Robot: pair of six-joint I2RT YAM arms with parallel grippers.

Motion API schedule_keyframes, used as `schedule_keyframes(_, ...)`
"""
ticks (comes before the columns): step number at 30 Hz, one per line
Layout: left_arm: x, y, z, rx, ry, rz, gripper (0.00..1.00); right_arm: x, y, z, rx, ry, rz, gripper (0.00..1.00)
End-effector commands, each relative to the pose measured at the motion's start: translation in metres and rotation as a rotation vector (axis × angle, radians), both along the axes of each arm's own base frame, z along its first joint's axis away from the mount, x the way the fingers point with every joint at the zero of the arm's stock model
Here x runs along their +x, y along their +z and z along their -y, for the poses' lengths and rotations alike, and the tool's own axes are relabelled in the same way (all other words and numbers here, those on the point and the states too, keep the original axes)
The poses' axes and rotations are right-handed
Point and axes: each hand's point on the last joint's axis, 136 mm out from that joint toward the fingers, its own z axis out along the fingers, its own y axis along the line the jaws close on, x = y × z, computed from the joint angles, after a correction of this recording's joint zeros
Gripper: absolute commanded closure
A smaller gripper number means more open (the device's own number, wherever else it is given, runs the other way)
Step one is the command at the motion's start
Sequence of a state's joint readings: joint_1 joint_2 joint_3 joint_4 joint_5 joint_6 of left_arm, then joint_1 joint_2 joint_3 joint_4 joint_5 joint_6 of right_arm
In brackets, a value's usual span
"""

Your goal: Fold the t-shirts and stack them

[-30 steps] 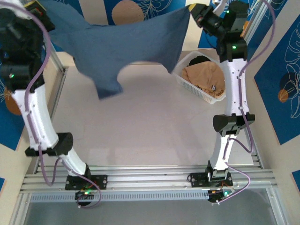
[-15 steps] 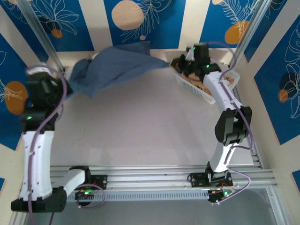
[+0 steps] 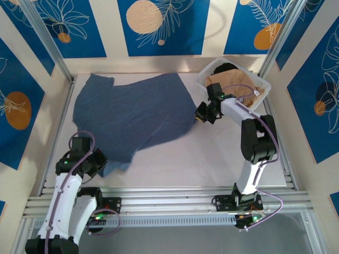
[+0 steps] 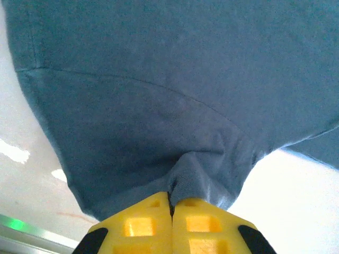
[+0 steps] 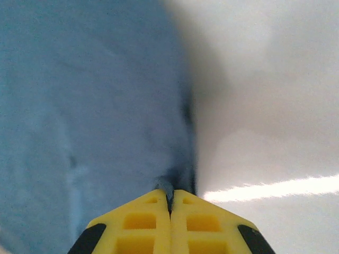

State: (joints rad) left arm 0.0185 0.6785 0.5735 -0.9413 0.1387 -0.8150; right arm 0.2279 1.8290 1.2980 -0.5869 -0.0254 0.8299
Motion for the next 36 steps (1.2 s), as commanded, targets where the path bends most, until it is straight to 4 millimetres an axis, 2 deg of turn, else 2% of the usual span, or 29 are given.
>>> schedule_keyframes(1,-0.004,-0.003,0.015,-0.108,0.018,-0.042,1.0,-0.036,0.007,0.032,-0.128,-0.059,-0.049,1.0)
schedule_keyframes(7,0.009,-0.002,0.02,-0.128,0.007,-0.049,1.0,-0.061,-0.003,0.051,-0.156,-0.081,-0.072,1.0)
schedule_keyframes(17,0.02,-0.012,0.03,-0.132,-0.023,-0.082,1.0,-0.074,-0.022,0.093,-0.232,-0.177,-0.142,1.0)
schedule_keyframes(22,0.028,-0.011,0.04,-0.125,-0.056,-0.085,1.0,-0.08,-0.029,0.096,-0.234,-0.183,-0.169,1.0)
schedule_keyframes(26,0.031,-0.006,0.055,-0.121,-0.104,-0.079,1.0,-0.082,-0.023,0.1,-0.248,-0.202,-0.163,1.0)
schedule_keyframes(28,0.026,-0.005,0.061,-0.115,-0.127,-0.096,1.0,-0.082,-0.017,0.102,-0.26,-0.213,-0.161,0.94)
schedule_keyframes(29,0.023,-0.003,0.062,-0.111,-0.134,-0.108,0.97,-0.082,-0.012,0.105,-0.271,-0.224,-0.159,0.85)
schedule_keyframes(32,0.019,0.02,0.053,-0.054,-0.124,-0.095,0.52,-0.087,0.005,0.112,-0.311,-0.264,-0.145,0.65)
schedule_keyframes(34,0.026,0.043,0.046,-0.02,-0.1,-0.039,0.41,-0.084,0.021,0.112,-0.309,-0.269,-0.082,0.61)
schedule_keyframes(36,0.04,0.061,0.042,0.008,-0.084,0.008,0.38,-0.078,0.034,0.102,-0.28,-0.235,-0.009,0.6)
